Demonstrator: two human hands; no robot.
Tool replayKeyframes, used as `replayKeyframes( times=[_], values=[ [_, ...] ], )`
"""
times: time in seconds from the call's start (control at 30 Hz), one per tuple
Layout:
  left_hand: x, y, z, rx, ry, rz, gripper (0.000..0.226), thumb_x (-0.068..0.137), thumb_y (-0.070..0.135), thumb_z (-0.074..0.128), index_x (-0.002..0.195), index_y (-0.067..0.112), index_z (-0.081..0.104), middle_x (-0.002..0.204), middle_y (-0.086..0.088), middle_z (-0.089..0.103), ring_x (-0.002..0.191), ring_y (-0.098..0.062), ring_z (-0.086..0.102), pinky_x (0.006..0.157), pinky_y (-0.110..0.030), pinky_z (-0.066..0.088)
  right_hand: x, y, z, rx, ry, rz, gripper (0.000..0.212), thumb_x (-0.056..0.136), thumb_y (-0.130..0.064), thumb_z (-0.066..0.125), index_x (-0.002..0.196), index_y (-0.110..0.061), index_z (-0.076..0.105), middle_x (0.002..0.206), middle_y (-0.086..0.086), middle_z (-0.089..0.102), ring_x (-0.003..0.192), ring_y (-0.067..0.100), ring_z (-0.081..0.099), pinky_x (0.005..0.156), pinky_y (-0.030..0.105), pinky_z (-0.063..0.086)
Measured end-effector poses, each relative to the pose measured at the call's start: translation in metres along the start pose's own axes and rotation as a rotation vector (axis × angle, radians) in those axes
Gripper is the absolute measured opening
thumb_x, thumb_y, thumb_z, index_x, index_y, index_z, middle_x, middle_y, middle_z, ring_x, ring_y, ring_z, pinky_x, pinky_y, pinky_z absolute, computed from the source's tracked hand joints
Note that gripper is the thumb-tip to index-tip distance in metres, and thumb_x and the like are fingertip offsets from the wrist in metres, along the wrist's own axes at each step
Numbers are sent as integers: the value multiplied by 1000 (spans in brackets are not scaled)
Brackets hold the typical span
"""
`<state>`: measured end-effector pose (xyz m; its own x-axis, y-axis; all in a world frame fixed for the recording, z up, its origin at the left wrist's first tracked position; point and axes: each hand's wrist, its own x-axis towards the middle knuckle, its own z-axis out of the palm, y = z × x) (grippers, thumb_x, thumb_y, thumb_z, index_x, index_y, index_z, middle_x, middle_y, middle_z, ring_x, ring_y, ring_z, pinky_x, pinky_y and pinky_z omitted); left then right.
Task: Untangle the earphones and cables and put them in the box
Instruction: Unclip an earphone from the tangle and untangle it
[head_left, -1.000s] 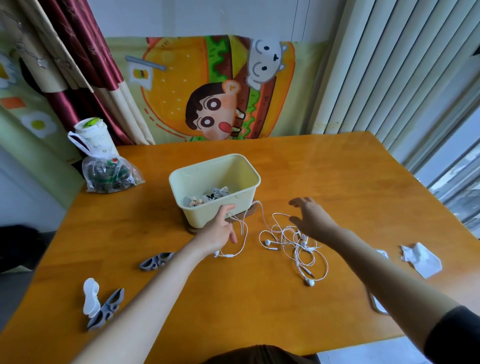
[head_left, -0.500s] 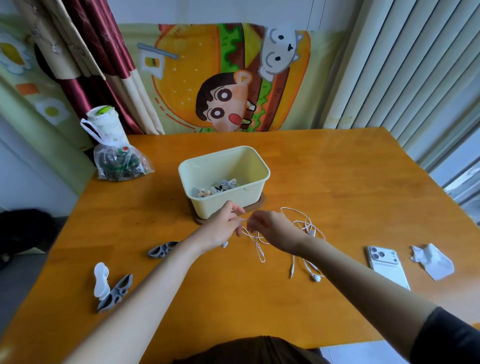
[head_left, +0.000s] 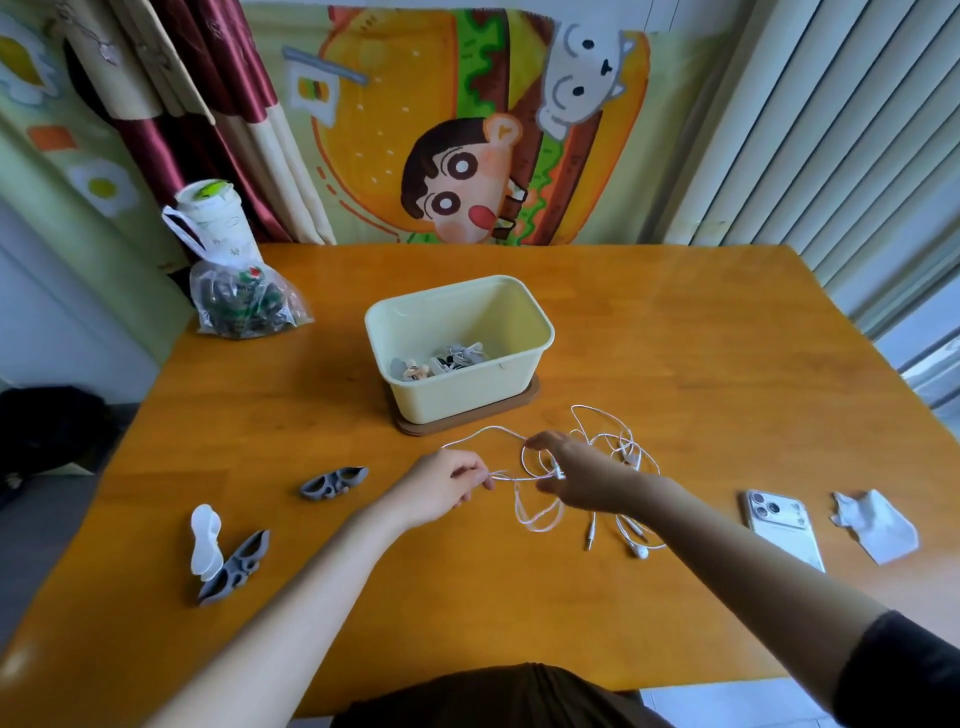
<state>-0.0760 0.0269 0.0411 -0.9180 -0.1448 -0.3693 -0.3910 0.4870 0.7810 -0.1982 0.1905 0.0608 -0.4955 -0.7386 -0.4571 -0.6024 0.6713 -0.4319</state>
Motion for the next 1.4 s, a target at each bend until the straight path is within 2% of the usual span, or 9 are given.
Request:
replayKeyframes(
  times=[0.1,0.23,0.33,0.6,0.77,1.03,1.13,1.27,1.4],
  values=[
    [5,3,6,13,10,41,13,98,20,49,94,21,61,66,4,55,64,-9,49,61,-24,39,4,-24,11,79,-44,-148,46,92,-23,59,132,-9,42,132,8,53,119,23,51,96,30,40],
    [9,-3,4,-78,101,12,5,99,17,48,100,14,43,70,3,57,65,-9,49,58,-20,37,16,-41,15,138,-44,-150,13,97,-21,49,102,-11,57,91,8,69,83,21,61,79,32,46],
    [8,-10,-3,-110,129,-12,11,99,22,49,101,13,43,75,4,57,70,-6,52,61,-17,39,21,-43,18,180,-33,-148,23,100,-19,41,92,-11,61,70,-1,62,62,10,56,65,20,44],
    [7,-83,-24,80,417,-265,26,98,15,50,123,10,53,128,-5,53,115,-22,52,94,-31,43,42,-34,29,198,49,-37,27,97,-15,44,94,-6,69,85,10,68,65,13,54,51,15,37],
    [3,-118,-30,415,454,-502,43,95,10,53,136,14,42,134,-10,45,125,-32,40,101,-41,35,48,-31,37,225,14,18,29,99,-16,41,97,-5,68,69,1,55,59,17,47,48,24,33],
    [-5,-133,-11,371,493,-540,29,93,13,57,122,12,53,123,-12,50,117,-31,46,95,-39,37,44,-31,43,240,-82,54,33,102,-18,34,104,-4,64,68,-5,48,54,10,40,50,21,32],
    [-3,-126,-7,189,499,-502,31,91,22,62,118,6,56,115,-12,59,108,-31,55,83,-36,44,41,-32,38,192,-93,48,33,102,-16,33,110,-3,63,75,-3,54,58,11,43,50,18,33],
    [6,-95,13,-216,446,-494,30,87,29,68,104,5,62,98,-10,65,94,-27,61,69,-28,42,48,-46,22,72,-100,-11,27,97,-2,42,116,0,61,113,15,62,74,16,50,55,14,32],
    [17,-55,28,-736,317,-564,24,90,29,64,94,6,61,91,-12,61,82,-24,56,60,-26,45,61,-67,5,154,49,-90,19,93,-3,49,108,-1,62,99,13,67,79,16,50,72,28,42]
  ],
)
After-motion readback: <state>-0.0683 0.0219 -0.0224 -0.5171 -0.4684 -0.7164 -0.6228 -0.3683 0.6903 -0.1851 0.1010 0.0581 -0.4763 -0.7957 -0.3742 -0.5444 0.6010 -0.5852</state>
